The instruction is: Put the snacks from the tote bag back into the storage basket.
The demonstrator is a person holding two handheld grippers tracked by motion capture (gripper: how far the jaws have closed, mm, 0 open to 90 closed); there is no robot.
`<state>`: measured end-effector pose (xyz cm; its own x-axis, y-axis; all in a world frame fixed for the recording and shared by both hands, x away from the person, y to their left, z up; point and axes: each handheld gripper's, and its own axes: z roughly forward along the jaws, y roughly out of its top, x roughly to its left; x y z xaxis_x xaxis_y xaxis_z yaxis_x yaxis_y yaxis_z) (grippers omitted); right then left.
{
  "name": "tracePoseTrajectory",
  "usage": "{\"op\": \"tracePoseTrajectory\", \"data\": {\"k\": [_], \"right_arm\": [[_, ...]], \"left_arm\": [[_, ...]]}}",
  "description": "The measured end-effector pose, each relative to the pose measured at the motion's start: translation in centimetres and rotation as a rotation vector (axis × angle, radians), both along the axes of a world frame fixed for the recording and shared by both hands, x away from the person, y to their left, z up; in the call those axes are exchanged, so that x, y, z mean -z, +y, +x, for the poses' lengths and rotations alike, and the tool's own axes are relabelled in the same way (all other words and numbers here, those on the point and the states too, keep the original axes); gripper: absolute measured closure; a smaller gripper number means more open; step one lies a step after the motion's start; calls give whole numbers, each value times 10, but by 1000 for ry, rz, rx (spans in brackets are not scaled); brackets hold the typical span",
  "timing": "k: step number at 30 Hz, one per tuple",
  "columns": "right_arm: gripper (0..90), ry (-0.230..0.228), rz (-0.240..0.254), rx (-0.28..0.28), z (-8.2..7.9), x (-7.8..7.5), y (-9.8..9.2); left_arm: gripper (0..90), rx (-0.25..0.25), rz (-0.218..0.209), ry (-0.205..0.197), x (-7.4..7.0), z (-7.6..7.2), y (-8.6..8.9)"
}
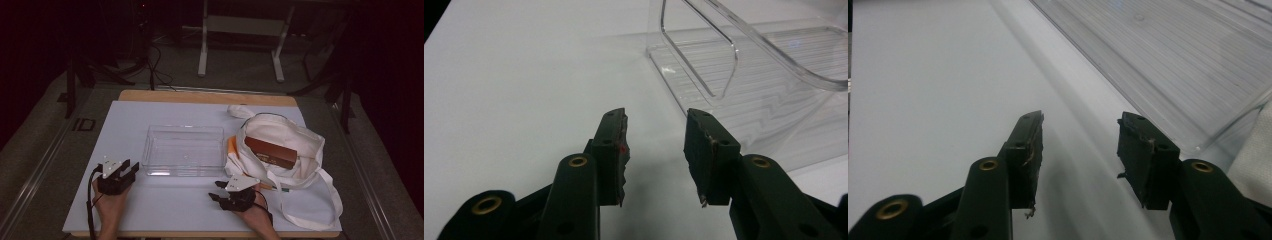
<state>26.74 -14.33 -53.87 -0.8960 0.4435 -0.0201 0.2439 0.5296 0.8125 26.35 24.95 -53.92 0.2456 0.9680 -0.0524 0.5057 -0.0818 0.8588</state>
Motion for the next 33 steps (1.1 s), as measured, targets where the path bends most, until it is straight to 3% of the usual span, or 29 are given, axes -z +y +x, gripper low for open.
{"op": "tracePoseTrajectory", "data": {"k": [12,24,33], "right_arm": [[554,1,-19,3,1,-1,-1],[565,6,-45,13,0,-13,-3],[562,8,-106,-5,9,-23,-2]], "left_arm": [[608,-3,-7,-3,0,0,1],[608,-5,-6,-1,0,0,1],[604,-4,-10,2,0,0,1]]}}
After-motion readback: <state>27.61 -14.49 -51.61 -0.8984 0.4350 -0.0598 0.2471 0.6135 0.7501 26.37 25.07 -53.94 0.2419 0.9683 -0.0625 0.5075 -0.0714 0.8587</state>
